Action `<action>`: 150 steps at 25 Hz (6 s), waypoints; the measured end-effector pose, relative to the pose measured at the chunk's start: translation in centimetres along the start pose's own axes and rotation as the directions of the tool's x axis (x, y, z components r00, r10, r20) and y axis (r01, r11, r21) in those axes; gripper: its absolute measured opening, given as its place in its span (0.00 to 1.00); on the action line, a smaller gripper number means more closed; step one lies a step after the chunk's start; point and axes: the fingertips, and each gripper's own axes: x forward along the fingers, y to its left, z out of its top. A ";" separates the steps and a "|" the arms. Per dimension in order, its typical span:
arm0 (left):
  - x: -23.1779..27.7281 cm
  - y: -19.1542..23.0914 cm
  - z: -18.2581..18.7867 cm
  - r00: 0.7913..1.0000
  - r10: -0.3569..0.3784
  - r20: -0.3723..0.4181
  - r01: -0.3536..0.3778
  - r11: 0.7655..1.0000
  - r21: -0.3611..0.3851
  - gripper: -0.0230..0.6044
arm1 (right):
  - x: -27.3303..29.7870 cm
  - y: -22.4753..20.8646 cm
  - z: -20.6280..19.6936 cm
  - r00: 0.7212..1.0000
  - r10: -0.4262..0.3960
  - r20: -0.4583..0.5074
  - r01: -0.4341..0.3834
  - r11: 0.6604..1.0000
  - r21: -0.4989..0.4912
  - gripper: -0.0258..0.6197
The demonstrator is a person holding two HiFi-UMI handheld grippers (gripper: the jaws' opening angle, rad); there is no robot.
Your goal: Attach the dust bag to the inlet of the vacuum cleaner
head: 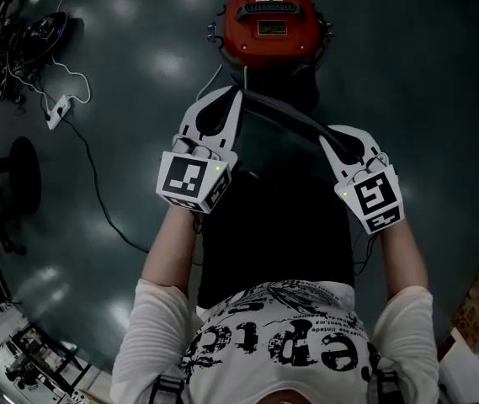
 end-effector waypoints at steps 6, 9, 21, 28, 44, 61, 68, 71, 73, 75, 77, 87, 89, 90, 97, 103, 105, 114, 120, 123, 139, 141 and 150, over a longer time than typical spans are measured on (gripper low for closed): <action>1.7 2.1 -3.6 0.999 0.016 0.028 -0.017 1.000 0.018 0.04 | 3.5 -0.2 -3.9 1.000 0.020 -0.001 -0.020 0.999 -0.050 0.08; 3.0 2.5 -4.0 0.998 0.007 0.065 -0.007 1.000 0.012 0.04 | 4.8 -0.7 -5.0 0.998 0.066 -0.016 -0.067 0.995 -0.075 0.08; 11.1 4.7 -4.0 0.999 -0.042 -0.016 0.043 0.997 0.059 0.04 | 7.3 -2.2 -5.9 0.987 0.119 -0.107 -0.140 0.964 -0.226 0.08; 14.4 4.7 -4.1 0.989 -0.111 -0.094 0.117 0.991 0.063 0.04 | 7.8 -2.5 -6.0 0.985 0.145 -0.092 -0.163 0.960 -0.227 0.08; 14.7 3.7 -5.4 0.981 -0.141 -0.136 0.167 0.966 0.199 0.04 | 8.1 -4.0 -5.8 0.983 0.163 -0.090 -0.186 0.890 -0.416 0.08; 14.3 2.8 -5.0 0.973 -0.180 -0.142 0.206 0.958 0.201 0.04 | 7.4 -4.3 -5.3 0.988 0.153 -0.008 -0.146 0.920 -0.363 0.08; 14.5 2.7 -5.2 0.965 -0.182 -0.186 0.220 0.953 0.209 0.04 | 7.3 -4.4 -5.2 0.992 0.125 -0.034 -0.127 0.891 -0.435 0.09; 14.4 2.4 -5.4 0.964 -0.189 -0.188 0.231 0.944 0.237 0.04 | 7.0 -4.7 -5.8 0.990 0.130 -0.045 -0.137 0.891 -0.434 0.09; 14.3 2.4 -5.4 0.963 -0.197 -0.183 0.237 0.944 0.230 0.04 | 7.2 -4.7 -5.8 0.990 0.129 -0.053 -0.139 0.883 -0.448 0.09; 14.3 2.5 -5.2 0.964 -0.203 -0.174 0.239 0.945 0.222 0.04 | 7.3 -4.6 -5.3 0.989 0.133 -0.059 -0.146 0.879 -0.454 0.09; 14.2 2.8 -5.0 0.965 -0.210 -0.157 0.239 0.951 0.195 0.04 | 7.6 -4.3 -4.7 0.989 0.135 -0.063 -0.149 0.875 -0.461 0.09; 14.1 2.3 -5.3 0.968 -0.193 -0.158 0.233 0.928 0.289 0.04 | 7.4 -5.1 -5.7 0.994 0.108 -0.013 -0.102 0.887 -0.450 0.09; 14.0 2.5 -5.0 0.970 -0.192 -0.147 0.227 0.933 0.280 0.04 | 7.5 -4.9 -5.0 0.995 0.102 -0.013 -0.096 0.881 -0.464 0.09; 14.0 2.5 -4.9 0.971 -0.192 -0.145 0.226 0.935 0.275 0.04 | 7.6 -4.8 -4.6 0.995 0.098 -0.016 -0.094 0.878 -0.469 0.09; 14.3 2.4 -5.2 0.968 -0.197 -0.156 0.234 0.933 0.273 0.04 | 7.9 -6.0 -5.3 0.998 0.056 -0.012 -0.054 0.866 -0.497 0.10; 14.3 2.4 -4.9 0.976 -0.180 -0.124 0.210 0.933 0.293 0.04 | 8.2 -6.0 -4.9 0.999 0.045 -0.003 -0.041 0.887 -0.459 0.10; 14.2 2.3 -4.9 0.977 -0.176 -0.123 0.206 0.933 0.295 0.04 | 8.1 -6.0 -4.9 0.999 0.049 -0.004 -0.046 0.893 -0.447 0.10; 14.1 2.2 -5.7 0.976 -0.182 -0.123 0.211 0.933 0.290 0.04 | 9.0 -6.9 -4.8 0.999 0.052 -0.001 -0.049 0.917 -0.396 0.11; 14.0 2.2 -5.6 0.969 -0.192 -0.153 0.227 0.937 0.265 0.04 | 8.7 -6.3 -4.8 0.993 0.079 -0.083 -0.104 0.927 -0.360 0.11; 13.8 2.2 -5.7 0.963 -0.196 -0.186 0.237 0.944 0.231 0.04 | 8.7 -6.1 -4.9 0.994 0.066 -0.089 -0.094 0.932 -0.350 0.11; 7.9 1.5 0.9 0.990 -0.023 0.139 0.024 1.000 -0.003 0.04 | 2.2 -8.0 3.5 0.930 -0.123 0.346 0.145 0.989 -0.038 0.10; 7.4 0.9 1.5 0.992 -0.005 0.123 0.009 0.999 -0.038 0.04 | 0.9 -9.1 4.8 0.910 -0.204 0.361 0.204 0.978 0.040 0.04; 2.6 -3.0 12.7 0.997 0.068 0.029 -0.064 0.989 -0.137 0.04 | -10.5 -11.2 15.7 0.836 -0.398 0.377 0.311 0.911 0.272 0.04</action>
